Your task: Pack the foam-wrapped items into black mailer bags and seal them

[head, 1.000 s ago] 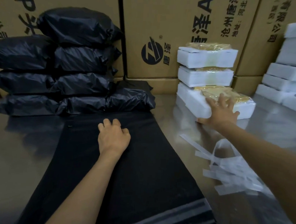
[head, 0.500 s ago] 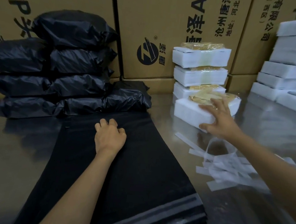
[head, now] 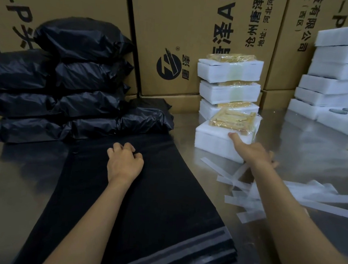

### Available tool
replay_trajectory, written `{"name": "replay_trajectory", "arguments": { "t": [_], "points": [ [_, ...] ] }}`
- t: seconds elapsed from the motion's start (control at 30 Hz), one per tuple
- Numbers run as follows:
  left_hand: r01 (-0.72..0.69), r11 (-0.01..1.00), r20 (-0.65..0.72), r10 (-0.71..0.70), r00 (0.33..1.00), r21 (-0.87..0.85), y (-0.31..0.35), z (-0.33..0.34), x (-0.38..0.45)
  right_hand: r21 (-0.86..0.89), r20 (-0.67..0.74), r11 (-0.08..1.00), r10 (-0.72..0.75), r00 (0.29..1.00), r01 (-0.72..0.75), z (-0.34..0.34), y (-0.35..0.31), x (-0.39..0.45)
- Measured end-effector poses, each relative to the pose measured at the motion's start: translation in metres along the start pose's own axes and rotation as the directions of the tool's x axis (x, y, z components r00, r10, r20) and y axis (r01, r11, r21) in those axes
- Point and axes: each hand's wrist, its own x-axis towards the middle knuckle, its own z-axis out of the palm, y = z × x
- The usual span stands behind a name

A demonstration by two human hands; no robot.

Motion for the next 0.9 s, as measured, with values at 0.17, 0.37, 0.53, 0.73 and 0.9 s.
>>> {"name": "replay_trajectory", "arguments": {
  "t": [0.17, 0.37, 0.53, 0.73, 0.9],
  "points": [
    [-0.008, 1.000, -0.014, 0.008, 1.000, 0.012, 0.000, 0.002, 0.001, 0.199, 0.042, 0.980, -0.033, 0.999, 0.024, 0.000, -0.003, 0.014],
    [-0.007, 1.000, -0.017, 0.007, 1.000, 0.022, 0.000, 0.003, 0.002, 0.234, -0.059, 0.969, -0.062, 0.996, 0.074, 0.008, -0.011, 0.012],
    [-0.010, 1.000, -0.014, 0.010, 1.000, 0.024, 0.000, 0.003, 0.001, 0.537, -0.057, 0.843, 0.003, 0.998, 0.028, 0.006, -0.016, 0.014],
    [-0.010, 1.000, -0.009, 0.010, 1.000, 0.022, -0.001, 0.002, 0.001, 0.635, -0.343, 0.725, -0.044, 0.938, 0.266, -0.012, -0.032, 0.003],
    [-0.017, 1.000, -0.014, 0.017, 1.000, 0.012, 0.000, 0.002, 0.000, 0.215, -0.549, 0.741, -0.447, 0.706, 0.636, -0.033, -0.051, -0.024]
  ]
}}
